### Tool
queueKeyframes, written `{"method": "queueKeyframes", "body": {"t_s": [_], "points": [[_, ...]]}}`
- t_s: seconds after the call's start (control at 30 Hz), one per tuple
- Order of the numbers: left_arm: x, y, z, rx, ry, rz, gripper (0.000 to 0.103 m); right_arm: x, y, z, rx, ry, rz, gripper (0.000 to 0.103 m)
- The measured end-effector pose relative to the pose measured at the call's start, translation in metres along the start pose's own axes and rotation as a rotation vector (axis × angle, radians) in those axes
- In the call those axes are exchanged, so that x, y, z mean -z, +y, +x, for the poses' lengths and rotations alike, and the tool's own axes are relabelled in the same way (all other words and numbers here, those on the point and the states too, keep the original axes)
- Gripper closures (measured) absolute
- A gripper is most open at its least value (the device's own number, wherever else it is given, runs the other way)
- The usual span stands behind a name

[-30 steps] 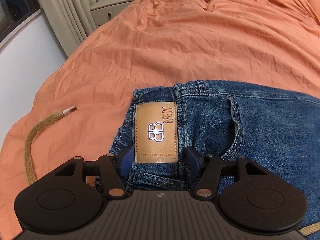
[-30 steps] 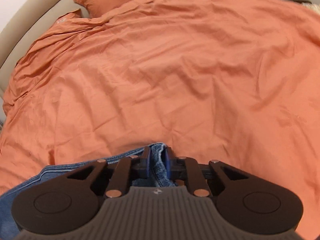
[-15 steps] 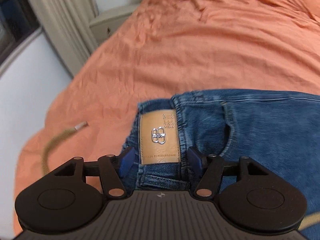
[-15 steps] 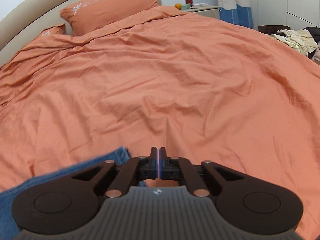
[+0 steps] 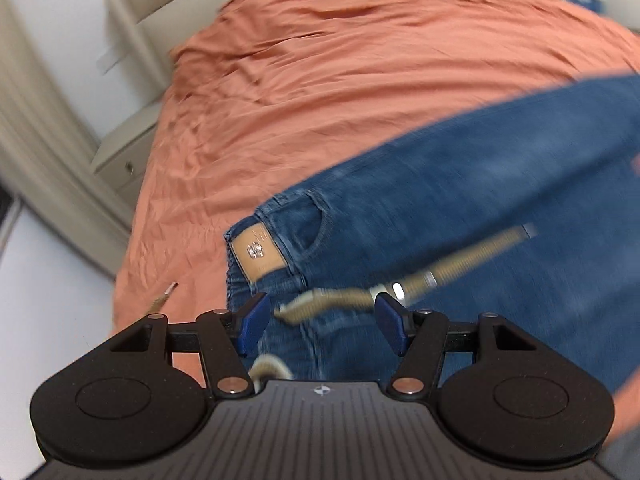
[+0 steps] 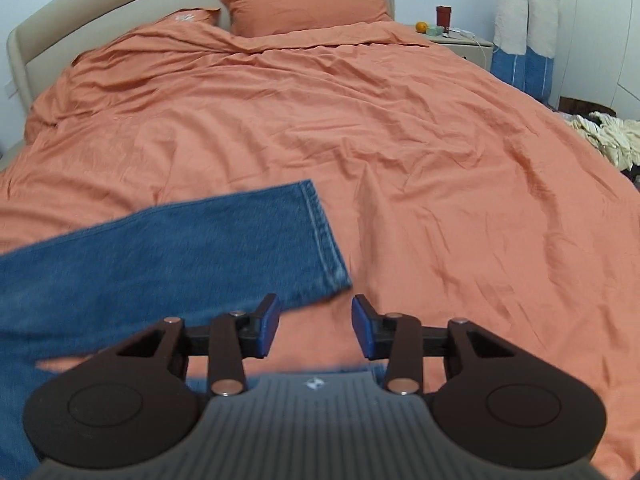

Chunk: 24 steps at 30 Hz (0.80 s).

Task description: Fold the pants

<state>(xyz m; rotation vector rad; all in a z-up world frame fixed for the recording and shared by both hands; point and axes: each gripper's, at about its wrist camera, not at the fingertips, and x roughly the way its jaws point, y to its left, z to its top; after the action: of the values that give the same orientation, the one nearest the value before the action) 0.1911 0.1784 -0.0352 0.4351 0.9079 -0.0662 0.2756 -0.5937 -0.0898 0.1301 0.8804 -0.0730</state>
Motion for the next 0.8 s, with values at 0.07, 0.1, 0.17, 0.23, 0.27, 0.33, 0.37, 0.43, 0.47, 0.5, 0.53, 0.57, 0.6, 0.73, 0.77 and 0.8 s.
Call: {"method": "queueKeyframes", "body": {"t_s": [0.07, 0.1, 0.17, 0.23, 0.27, 0.33, 0.37, 0.43, 0.47, 0.5, 0.53, 0.57, 0.6, 0.73, 0.77, 0.8], "points": [[0.015, -0.008, -0.012, 0.016, 0.009, 0.065, 0.031, 0.018, 0.003, -0.018, -0.004, 0.003, -0.021, 0.066], [0.024, -0.013, -0.017, 0.024, 0.015, 0.099, 0.031, 0.028, 0.006, -0.027, -0.005, 0.005, -0.038, 0.066], [0.042, -0.023, -0.023, 0.037, 0.029, 0.167, 0.031, 0.045, 0.011, -0.041, -0.005, 0.014, -0.081, 0.066], [0.058, -0.036, -0.025, 0.049, 0.037, 0.23, 0.031, 0.063, 0.018, -0.053, 0.002, 0.021, -0.132, 0.066], [0.067, -0.041, -0.025, 0.057, 0.04, 0.255, 0.031, 0.071, 0.021, -0.059, 0.005, 0.023, -0.156, 0.066], [0.08, -0.053, -0.022, 0.081, 0.056, 0.311, 0.031, 0.084, 0.028, -0.068, 0.027, 0.029, -0.208, 0.066], [0.087, -0.058, -0.02, 0.092, 0.065, 0.342, 0.031, 0.09, 0.03, -0.072, 0.039, 0.032, -0.227, 0.066], [0.1, -0.069, -0.014, 0.116, 0.086, 0.406, 0.031, 0.099, 0.034, -0.077, 0.063, 0.04, -0.256, 0.065], [0.106, -0.072, -0.011, 0.126, 0.093, 0.428, 0.031, 0.103, 0.034, -0.08, 0.071, 0.041, -0.264, 0.065], [0.111, -0.075, -0.008, 0.13, 0.1, 0.445, 0.031, 0.107, 0.034, -0.084, 0.077, 0.043, -0.269, 0.065], [0.114, -0.076, -0.004, 0.124, 0.104, 0.45, 0.032, 0.111, 0.034, -0.086, 0.082, 0.043, -0.273, 0.065], [0.116, -0.076, 0.001, 0.121, 0.11, 0.445, 0.032, 0.114, 0.034, -0.089, 0.088, 0.043, -0.274, 0.064], [0.117, -0.075, 0.006, 0.131, 0.12, 0.44, 0.032, 0.118, 0.033, -0.091, 0.093, 0.046, -0.274, 0.064], [0.121, -0.076, 0.028, 0.165, 0.154, 0.434, 0.032, 0.129, 0.034, -0.094, 0.126, 0.067, -0.299, 0.063], [0.121, -0.076, 0.033, 0.169, 0.157, 0.426, 0.031, 0.131, 0.036, -0.095, 0.133, 0.07, -0.308, 0.063], [0.122, -0.076, 0.038, 0.173, 0.164, 0.415, 0.031, 0.133, 0.036, -0.095, 0.137, 0.073, -0.317, 0.062]]}}
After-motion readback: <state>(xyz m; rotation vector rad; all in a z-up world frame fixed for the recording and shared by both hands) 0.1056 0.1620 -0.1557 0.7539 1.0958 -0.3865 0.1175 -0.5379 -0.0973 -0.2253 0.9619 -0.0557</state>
